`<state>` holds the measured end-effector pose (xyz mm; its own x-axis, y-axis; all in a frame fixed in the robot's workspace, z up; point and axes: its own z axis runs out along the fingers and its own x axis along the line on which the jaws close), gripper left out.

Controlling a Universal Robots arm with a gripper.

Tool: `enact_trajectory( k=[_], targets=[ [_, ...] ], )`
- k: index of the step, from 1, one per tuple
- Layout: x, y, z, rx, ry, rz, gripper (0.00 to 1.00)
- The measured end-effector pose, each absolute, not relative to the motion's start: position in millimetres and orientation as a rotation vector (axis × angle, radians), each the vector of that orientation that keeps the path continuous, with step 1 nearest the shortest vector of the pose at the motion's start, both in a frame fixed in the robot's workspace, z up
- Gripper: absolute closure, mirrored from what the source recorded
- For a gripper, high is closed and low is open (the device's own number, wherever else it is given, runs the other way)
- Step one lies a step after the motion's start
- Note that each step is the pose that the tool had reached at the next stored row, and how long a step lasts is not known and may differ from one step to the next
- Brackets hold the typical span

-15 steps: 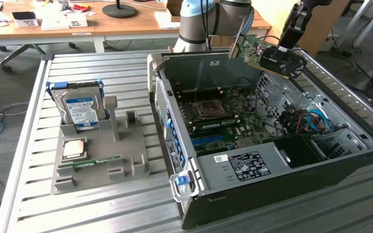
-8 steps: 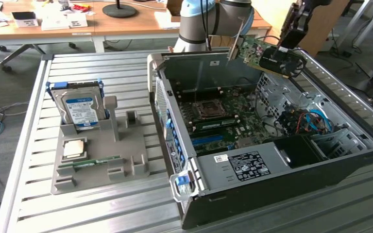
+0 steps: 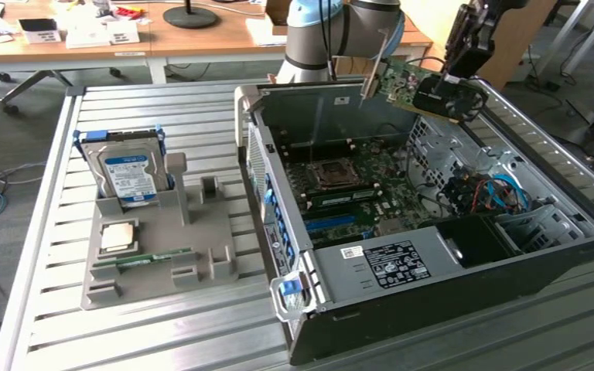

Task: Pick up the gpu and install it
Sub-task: 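Insert the gpu into the slot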

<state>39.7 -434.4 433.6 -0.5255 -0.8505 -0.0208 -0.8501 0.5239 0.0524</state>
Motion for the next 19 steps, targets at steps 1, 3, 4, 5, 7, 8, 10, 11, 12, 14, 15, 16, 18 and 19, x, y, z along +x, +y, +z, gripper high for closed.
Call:
enact_trajectory(
  k=[1,3,4,5,7,8,10,11,12,14,15,16,18,19],
  targets=[
    [39.7,-434.3,433.6,1.541,-2.727,-0.088,0.73],
    [39.7,-434.3,433.6,1.569,-2.711,-0.087,0.73],
    [39.7,-434.3,433.6,1.583,-2.703,-0.087,0.73],
    [39.6,-434.2,433.6,1.596,-2.694,-0.087,0.73],
    [39.6,-434.2,433.6,1.623,-2.677,-0.087,0.73],
    [39.7,-434.2,433.5,1.636,-2.669,-0.087,0.73],
    [39.6,-434.2,433.5,1.660,-2.654,-0.087,0.73],
    [39.7,-434.2,433.5,1.671,-2.646,-0.087,0.73],
    [39.7,-434.2,433.5,1.683,-2.639,-0.087,0.73],
    [39.6,-434.2,433.5,1.705,-2.624,-0.087,0.73],
    [39.7,-434.2,433.5,1.716,-2.617,-0.087,0.73],
    [39.7,-434.2,433.5,1.727,-2.609,-0.086,0.73],
    [39.7,-434.2,433.4,1.749,-2.594,-0.086,0.73],
    [39.7,-434.2,433.3,1.761,-2.585,-0.086,0.73]
  ],
)
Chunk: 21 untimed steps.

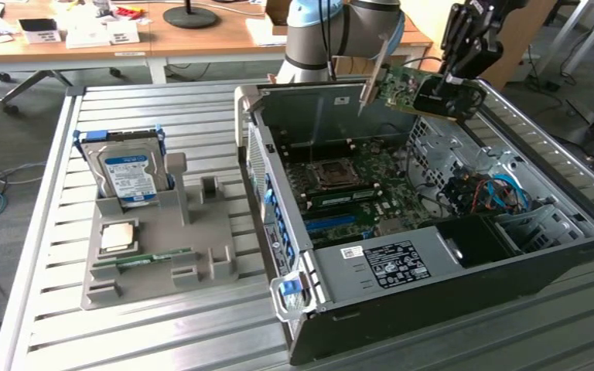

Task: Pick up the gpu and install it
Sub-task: 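Insert the gpu into the slot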

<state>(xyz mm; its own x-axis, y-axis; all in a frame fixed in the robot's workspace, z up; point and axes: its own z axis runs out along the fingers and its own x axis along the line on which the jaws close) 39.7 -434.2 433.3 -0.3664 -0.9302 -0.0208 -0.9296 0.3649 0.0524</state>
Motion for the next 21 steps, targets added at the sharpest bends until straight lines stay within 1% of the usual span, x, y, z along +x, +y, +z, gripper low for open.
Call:
enact_trajectory(
  k=[21],
  targets=[
    [39.7,-432.6,432.3,2.017,-2.384,-0.083,0.73]
  ],
)
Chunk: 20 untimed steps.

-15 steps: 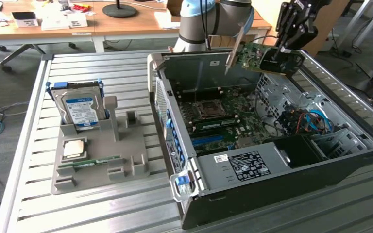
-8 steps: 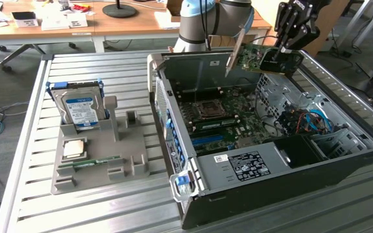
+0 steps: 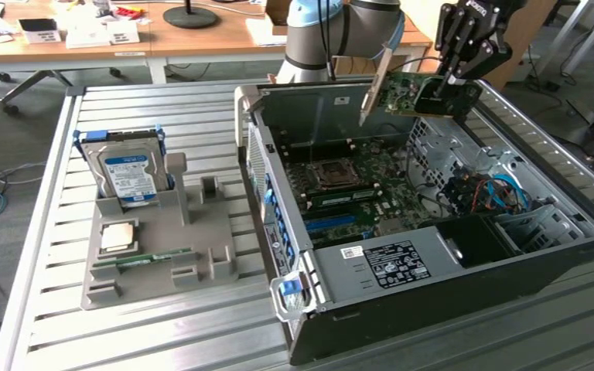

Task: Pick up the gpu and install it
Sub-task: 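Insert the gpu into the slot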

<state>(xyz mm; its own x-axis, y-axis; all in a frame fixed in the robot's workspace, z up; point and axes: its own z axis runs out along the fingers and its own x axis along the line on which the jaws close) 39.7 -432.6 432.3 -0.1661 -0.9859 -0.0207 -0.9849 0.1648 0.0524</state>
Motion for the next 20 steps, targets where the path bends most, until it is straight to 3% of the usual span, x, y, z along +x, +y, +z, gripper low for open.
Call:
enact_trajectory(
  k=[20],
  targets=[
    [39.4,-432.5,428.9,2.056,-2.374,-0.099,0.73]
  ],
)
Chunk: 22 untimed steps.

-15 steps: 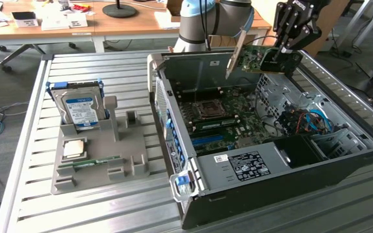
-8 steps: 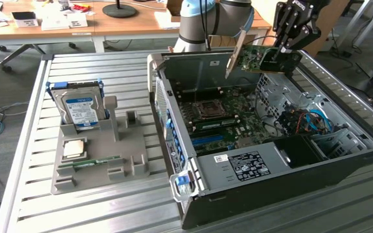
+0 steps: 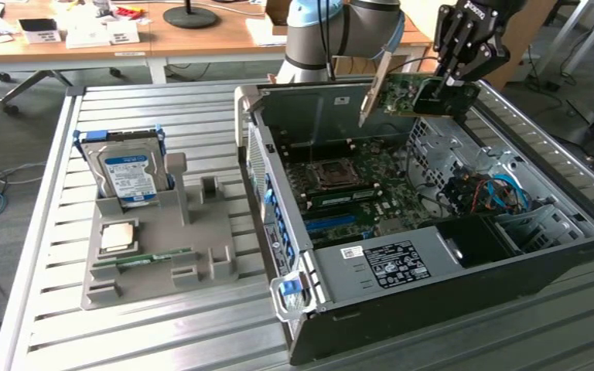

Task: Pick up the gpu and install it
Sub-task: 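Insert the gpu into the slot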

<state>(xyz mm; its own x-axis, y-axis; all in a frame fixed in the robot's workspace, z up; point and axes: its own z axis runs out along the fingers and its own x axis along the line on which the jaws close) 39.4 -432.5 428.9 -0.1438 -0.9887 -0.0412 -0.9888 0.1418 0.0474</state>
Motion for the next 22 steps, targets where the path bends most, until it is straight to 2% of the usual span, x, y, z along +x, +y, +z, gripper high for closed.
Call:
enact_trajectory(
  k=[16,20,22],
  targets=[
    [37.1,-432.5,423.6,-2.081,2.290,0.086,0.73],
    [36.6,-432.5,422.6,-2.067,2.276,0.117,0.73],
    [36.6,-432.5,422.6,-2.067,2.276,0.117,0.73]
  ],
)
